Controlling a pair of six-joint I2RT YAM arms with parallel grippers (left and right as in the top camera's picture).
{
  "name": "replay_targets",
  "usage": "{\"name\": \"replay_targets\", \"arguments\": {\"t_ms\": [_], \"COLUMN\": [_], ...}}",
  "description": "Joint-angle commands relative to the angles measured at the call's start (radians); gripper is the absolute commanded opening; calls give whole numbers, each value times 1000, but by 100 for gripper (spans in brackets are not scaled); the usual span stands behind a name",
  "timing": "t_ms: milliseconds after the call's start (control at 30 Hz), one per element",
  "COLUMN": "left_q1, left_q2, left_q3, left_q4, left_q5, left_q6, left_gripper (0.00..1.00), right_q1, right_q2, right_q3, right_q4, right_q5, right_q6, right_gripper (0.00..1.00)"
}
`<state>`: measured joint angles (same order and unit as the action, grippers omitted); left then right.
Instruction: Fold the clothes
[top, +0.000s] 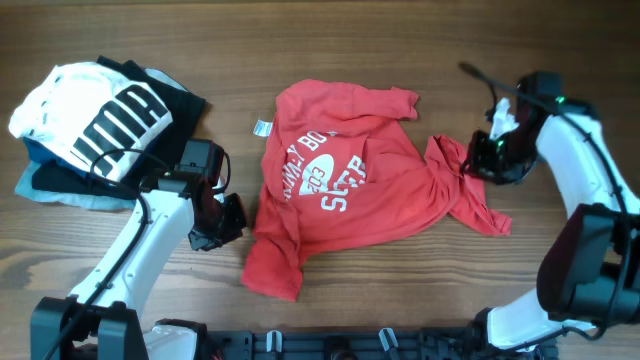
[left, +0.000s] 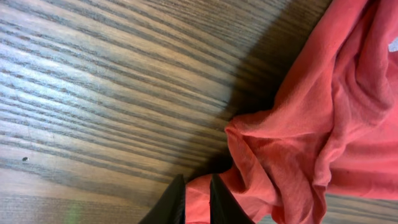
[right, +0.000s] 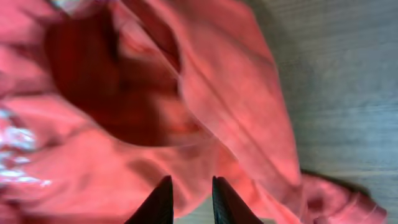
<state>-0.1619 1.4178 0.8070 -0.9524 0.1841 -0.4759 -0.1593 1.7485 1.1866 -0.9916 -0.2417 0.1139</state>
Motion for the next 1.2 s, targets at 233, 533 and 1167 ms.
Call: {"name": "replay_targets", "arguments": {"t_ms": [233,533,1167], "left_q1": [-4,-4,-4], "left_q2": [4,4,4], "left_q3": [-5,-5,-5], "left_q4": [10,10,35], "left_q5": [-6,-6,-6], "left_q6": [1,1,2], "left_gripper": [14,15,15], "right_q1": [5,2,2], "right_q2": [-2,2,-180], "right_q3": [-173,-174,-179], "right_q4": [192,426,277], "right_q5": [120,344,161], "right_q6": [30,69,108], "right_gripper": [31,67,59]}}
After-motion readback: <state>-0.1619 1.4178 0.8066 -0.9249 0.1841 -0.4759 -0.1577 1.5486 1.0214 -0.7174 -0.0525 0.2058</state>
